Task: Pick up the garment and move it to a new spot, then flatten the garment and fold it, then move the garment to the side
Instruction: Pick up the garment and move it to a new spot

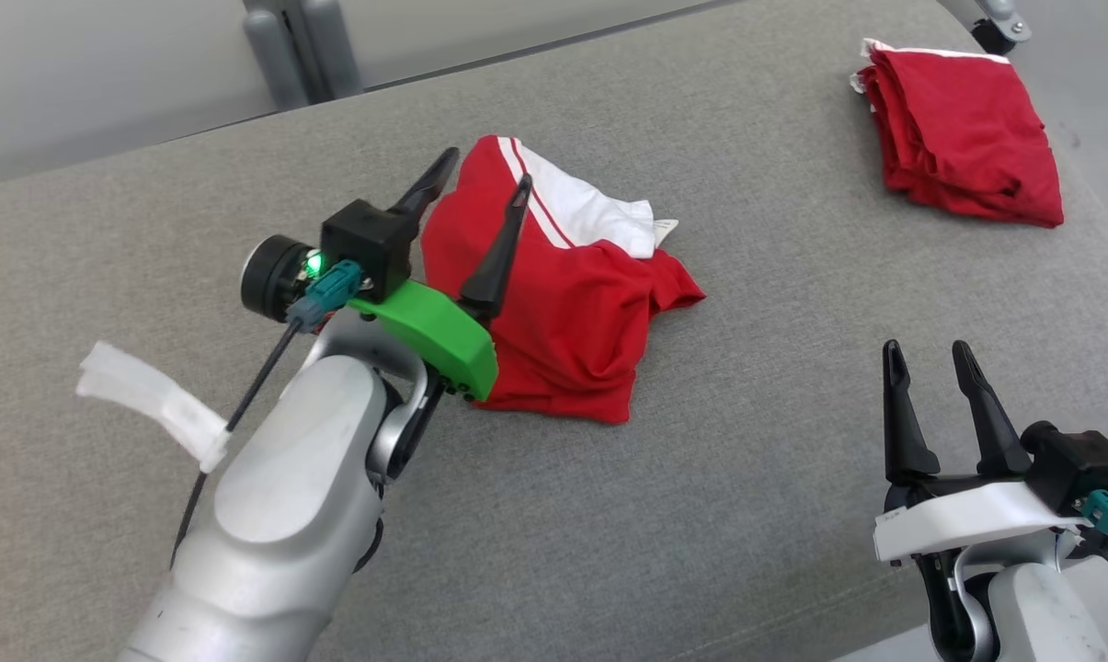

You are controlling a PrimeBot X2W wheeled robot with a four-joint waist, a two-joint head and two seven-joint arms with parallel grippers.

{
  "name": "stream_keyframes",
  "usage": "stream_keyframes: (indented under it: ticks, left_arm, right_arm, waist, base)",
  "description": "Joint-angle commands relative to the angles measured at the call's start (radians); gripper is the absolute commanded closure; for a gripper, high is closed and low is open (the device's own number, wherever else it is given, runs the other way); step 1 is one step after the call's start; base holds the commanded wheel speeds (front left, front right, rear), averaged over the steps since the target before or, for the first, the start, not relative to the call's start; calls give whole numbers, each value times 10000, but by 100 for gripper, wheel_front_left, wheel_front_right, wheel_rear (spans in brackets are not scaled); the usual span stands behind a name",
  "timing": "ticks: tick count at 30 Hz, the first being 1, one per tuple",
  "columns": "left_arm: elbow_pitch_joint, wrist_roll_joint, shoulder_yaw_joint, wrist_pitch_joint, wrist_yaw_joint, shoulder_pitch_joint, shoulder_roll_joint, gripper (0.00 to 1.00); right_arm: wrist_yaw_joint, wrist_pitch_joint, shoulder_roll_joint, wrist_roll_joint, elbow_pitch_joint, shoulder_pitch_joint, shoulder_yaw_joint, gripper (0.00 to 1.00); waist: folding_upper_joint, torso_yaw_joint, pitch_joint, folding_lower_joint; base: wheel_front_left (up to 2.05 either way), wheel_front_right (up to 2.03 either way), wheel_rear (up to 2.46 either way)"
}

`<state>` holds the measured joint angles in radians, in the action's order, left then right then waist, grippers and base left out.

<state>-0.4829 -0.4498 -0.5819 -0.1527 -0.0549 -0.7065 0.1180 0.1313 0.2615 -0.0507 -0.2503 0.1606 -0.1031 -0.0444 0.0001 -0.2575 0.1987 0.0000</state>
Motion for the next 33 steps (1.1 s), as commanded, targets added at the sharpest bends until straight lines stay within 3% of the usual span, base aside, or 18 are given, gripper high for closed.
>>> stream_keyframes:
  ticks: [1, 12, 23, 33]
  left_arm:
    - [96, -135, 147, -239, 141, 281, 195, 0]
    - [1333, -268, 1280, -999, 839, 1481, 1179, 0]
    - [3310, -58, 2896, -1120, 1512, 4487, 2204, 0]
    - [4280, 166, 3823, -1124, 1107, 6633, 2203, 0]
  right_arm:
    - [-12, 39, -17, 70, -51, 157, -35, 0]
    - [-12, -201, -84, 108, -413, 484, -76, 0]
    - [-12, -524, -63, 51, -742, 816, -4, 0]
    - [-12, -814, -118, 76, -1096, 1059, 84, 0]
  waist:
    - [-1, 433, -372, 0]
    - [-1, 1816, -1034, 0]
    - [-1, 2642, -1560, 0]
    - [-1, 2821, -1692, 0]
  base:
    - [0, 0, 0]
    - [0, 0, 0]
    - [0, 0, 0]
    - [0, 0, 0]
